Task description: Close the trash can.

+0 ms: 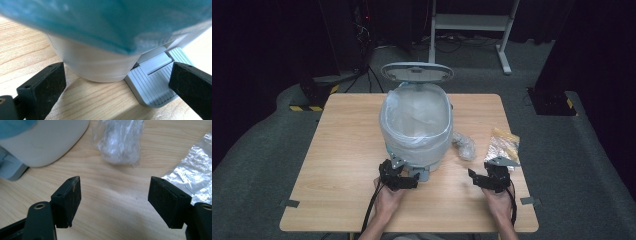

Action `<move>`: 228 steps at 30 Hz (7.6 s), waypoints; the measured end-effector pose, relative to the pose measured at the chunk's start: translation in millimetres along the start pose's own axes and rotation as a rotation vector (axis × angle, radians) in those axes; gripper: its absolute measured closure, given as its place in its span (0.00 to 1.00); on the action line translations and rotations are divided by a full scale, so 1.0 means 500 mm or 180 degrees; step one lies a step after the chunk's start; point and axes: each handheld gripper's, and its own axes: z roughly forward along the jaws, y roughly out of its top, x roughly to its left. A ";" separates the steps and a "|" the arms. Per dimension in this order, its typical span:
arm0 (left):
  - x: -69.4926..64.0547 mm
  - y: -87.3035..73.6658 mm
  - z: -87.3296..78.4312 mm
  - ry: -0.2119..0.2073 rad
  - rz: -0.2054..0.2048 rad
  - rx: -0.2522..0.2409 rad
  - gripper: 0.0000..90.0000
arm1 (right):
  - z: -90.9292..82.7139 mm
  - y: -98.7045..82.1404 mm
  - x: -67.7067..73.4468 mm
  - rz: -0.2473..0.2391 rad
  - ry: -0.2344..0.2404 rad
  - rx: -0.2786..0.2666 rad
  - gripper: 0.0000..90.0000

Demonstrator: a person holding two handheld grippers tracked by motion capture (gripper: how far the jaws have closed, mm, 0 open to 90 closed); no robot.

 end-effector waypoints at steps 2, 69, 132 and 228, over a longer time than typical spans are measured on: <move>0.000 0.000 0.000 0.0002 0.0001 -0.0001 0.01 | 0.003 0.011 0.000 -0.0003 0.0000 -0.0008 0.29; 0.001 0.000 0.000 -0.0008 -0.0013 0.0002 0.01 | 0.139 0.106 -0.034 0.0177 0.0176 0.0299 0.85; 0.006 0.004 0.004 -0.0054 -0.0028 0.0035 0.01 | -0.088 0.130 -0.014 -0.0132 0.0595 -0.0181 0.94; 0.006 0.004 0.005 -0.0063 -0.0033 0.0039 0.01 | -0.170 0.352 0.101 -0.0569 0.1577 -0.0734 0.94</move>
